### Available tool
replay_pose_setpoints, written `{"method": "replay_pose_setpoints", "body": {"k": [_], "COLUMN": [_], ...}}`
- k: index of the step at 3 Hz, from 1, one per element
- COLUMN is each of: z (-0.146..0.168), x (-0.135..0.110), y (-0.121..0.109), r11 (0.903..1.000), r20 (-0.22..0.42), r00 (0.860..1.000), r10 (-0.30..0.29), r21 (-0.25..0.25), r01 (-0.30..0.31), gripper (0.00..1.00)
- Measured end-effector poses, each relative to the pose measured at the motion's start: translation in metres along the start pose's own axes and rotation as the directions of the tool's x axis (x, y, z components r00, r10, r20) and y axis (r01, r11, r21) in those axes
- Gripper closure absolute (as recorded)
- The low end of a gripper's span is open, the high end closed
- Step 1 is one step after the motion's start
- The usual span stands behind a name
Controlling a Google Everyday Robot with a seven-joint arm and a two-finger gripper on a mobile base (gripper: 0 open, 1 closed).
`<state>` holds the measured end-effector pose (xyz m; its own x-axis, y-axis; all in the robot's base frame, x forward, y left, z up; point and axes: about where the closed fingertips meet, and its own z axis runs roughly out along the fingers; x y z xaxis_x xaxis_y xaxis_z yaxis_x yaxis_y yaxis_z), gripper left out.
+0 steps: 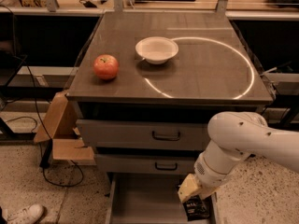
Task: Place rxbar chocolate into bottom drawer
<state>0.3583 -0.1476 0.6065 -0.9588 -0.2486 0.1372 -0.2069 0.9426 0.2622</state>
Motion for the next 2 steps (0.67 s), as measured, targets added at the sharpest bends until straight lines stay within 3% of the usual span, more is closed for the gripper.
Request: {"method": "replay_pose_setpoints", "body": {"k": [2], "z": [0.064], "x": [-0.012], "y": [-0.005], "r11": [0.9913], "r20": [-0.014], "r00": [0.992], "r10": [0.129], "r21": [-0.023], "r01": [-0.130], "gripper": [1.00]}}
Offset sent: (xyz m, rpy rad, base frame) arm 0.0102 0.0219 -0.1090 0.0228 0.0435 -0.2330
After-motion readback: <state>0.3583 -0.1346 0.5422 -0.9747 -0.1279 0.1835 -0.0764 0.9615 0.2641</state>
